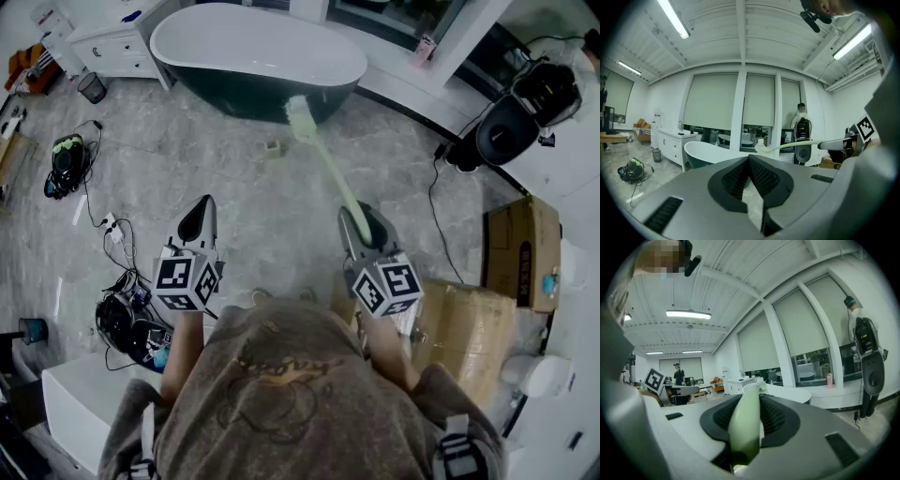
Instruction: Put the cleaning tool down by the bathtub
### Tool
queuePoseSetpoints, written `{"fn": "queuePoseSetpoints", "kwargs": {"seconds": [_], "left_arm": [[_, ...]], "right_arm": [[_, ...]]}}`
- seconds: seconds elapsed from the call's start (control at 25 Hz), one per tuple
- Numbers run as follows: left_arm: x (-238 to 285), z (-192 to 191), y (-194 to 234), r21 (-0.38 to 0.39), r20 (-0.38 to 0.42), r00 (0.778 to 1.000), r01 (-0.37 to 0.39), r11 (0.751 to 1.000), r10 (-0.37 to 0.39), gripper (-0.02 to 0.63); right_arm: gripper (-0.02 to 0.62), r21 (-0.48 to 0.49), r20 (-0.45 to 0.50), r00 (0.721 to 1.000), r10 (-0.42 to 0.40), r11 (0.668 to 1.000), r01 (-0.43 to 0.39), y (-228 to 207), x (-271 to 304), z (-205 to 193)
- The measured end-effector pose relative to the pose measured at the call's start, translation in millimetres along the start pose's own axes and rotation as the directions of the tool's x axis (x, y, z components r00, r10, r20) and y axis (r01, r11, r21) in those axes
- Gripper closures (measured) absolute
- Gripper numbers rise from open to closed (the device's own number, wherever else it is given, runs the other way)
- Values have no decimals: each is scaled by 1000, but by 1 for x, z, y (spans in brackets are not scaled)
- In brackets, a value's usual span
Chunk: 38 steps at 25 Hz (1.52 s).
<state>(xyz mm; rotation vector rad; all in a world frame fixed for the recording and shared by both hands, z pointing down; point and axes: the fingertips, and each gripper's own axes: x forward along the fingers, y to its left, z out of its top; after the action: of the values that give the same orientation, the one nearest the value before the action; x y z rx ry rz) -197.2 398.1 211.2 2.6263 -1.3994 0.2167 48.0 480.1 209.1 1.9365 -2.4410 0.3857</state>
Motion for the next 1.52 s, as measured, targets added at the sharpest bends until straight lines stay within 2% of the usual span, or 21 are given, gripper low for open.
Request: {"fn": "queuePoseSetpoints", "kwargs": {"seconds": [0.24,0.8,1.08,1.52], "left_arm": [[-3,-7,11,-3,-15,1000,9,1000,-9,607],[15,-38,31,4,-70,993,91,996,-90,607],[52,-43,49,7,-76,992,99,995,-99,607],[159,-33,84,8,-96,992,88,996,-86,607]], "right_arm": [[480,-6,-14,1000,-13,1000,13,8,4,-6],[479,30,-22,999,-40,999,41,20,20,-25],[479,32,-15,998,-62,998,62,5,57,-30],[479,46,-25,998,-57,997,58,-53,158,-20]]}}
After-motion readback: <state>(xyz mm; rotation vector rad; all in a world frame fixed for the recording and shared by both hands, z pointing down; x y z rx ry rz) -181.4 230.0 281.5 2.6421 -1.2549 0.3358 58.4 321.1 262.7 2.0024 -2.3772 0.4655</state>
